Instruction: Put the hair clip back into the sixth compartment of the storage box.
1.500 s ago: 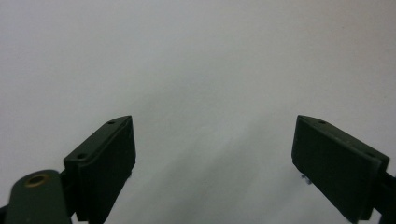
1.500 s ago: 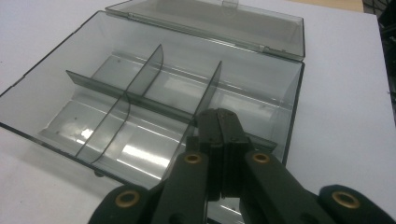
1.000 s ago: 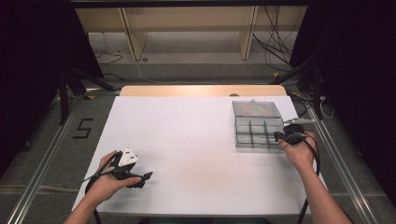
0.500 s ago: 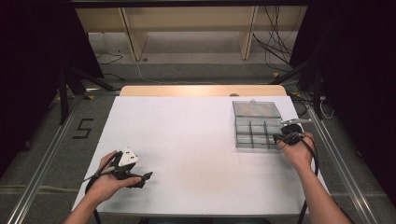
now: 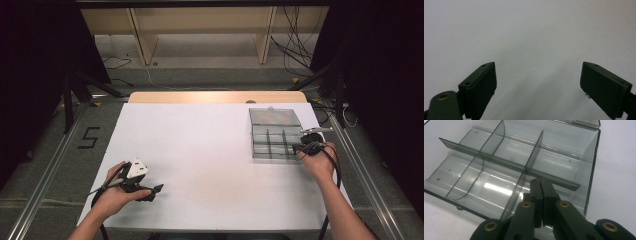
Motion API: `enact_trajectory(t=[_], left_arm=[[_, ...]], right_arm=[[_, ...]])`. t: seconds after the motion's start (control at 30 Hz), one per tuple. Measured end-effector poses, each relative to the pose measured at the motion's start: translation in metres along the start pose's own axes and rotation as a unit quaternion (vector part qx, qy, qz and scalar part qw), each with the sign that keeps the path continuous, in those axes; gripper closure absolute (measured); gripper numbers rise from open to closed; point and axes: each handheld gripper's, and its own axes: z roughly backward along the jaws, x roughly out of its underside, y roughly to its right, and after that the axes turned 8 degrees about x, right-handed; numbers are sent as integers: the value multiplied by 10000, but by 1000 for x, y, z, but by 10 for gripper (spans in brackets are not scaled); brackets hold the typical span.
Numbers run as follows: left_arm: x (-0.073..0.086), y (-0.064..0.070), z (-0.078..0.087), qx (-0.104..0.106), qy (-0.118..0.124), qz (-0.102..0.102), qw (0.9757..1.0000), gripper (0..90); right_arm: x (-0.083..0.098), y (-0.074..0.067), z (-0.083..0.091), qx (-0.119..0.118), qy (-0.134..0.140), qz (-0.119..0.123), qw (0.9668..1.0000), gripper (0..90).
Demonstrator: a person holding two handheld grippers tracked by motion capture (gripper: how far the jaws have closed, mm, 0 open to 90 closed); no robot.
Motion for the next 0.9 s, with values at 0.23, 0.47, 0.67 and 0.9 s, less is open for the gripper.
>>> enact_trajectory(t=[0.23, 0.47, 0.67, 0.9], left_arm=[[0, 0, 0, -1, -1, -9, 10000, 132], [0, 0, 0, 2, -2, -12, 10000, 132], [0, 0, 0, 1, -3, -12, 10000, 133], [0, 0, 0, 7, -10, -3, 10000, 138]], right_arm=[[1, 0, -1, -6, -50, -9, 10000, 891], [1, 2, -1, -19, -105, -76, 9999, 817], [2, 3, 5, -6, 8, -147, 9999, 742], [4, 2, 14, -122, 257, -235, 9993, 660]])
